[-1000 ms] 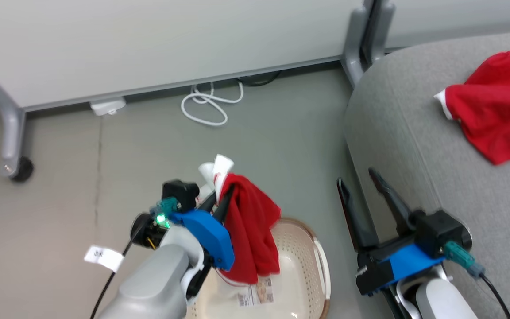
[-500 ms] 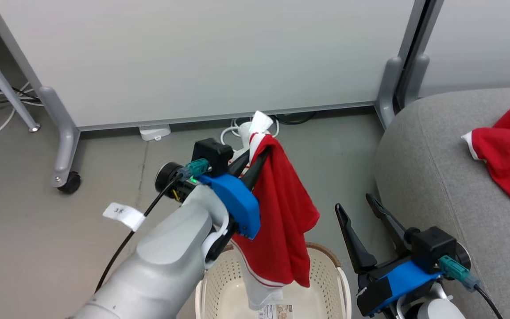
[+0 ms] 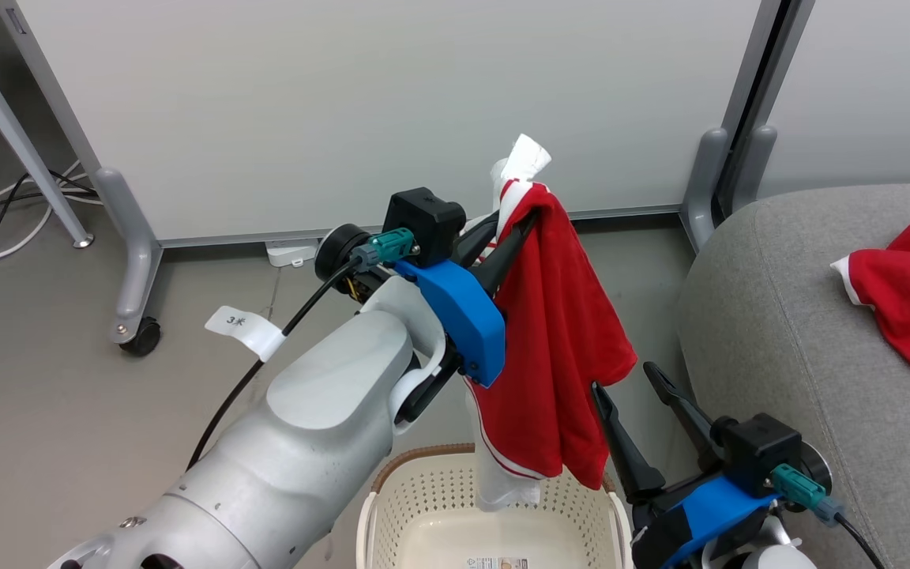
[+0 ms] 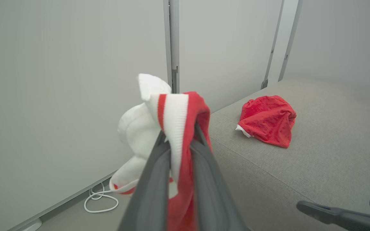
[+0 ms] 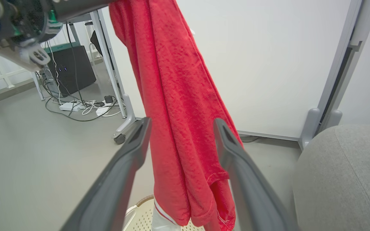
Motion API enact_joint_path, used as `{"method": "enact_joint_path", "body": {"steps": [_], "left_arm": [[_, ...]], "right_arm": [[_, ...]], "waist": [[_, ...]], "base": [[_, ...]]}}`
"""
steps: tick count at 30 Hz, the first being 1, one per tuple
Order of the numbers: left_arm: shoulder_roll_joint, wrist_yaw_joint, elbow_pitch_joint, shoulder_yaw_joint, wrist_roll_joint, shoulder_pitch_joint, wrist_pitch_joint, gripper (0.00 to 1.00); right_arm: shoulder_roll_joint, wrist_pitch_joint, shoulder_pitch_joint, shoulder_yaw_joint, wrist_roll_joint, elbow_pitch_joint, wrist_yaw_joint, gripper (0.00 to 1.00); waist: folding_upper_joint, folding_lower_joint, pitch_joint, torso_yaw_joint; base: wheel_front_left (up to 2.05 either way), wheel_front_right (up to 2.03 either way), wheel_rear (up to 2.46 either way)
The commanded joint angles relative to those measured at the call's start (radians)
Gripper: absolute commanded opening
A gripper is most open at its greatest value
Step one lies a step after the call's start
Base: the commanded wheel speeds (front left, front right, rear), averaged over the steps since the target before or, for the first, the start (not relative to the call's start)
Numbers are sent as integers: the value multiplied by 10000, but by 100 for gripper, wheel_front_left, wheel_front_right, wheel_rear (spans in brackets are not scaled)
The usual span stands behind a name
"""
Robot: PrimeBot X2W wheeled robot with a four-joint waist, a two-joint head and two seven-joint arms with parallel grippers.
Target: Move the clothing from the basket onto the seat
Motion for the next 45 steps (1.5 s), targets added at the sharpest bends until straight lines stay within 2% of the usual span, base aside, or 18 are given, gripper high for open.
{"method": "enact_joint_path", "body": {"steps": [1,12,25,29,39,45], "left_arm": [[-12,-22,-17,-49,-48,-166,-61,0],[-27,-13,-144,-389,-368,-210,-26,0],[-27,235,-709,-1024,-727,-367,-53,0],[-30,276,-843,-1210,-881,-414,-56,0],[-29,349,-984,-1568,-1168,-426,-68,0],[-28,398,-1180,-1773,-1340,-503,-52,0]], "right_arm": [[-26,13,147,35,22,-28,5,100],[-26,324,-380,822,24,601,5,100],[-25,195,-2466,1934,565,3565,5,100],[-28,-95,-3063,1901,475,4409,5,100],[-26,-607,-3722,1740,656,5499,5,100],[-26,-530,-4123,2108,1014,6402,5,100]], "waist": [[-1,0,2,-16],[-1,0,53,-155],[-1,0,120,-4],[-1,0,99,98],[-1,0,-58,271],[-1,0,-173,295]], "base": [[0,0,0],[0,0,0],[0,0,0],[0,0,0],[0,0,0],[0,0,0]]}}
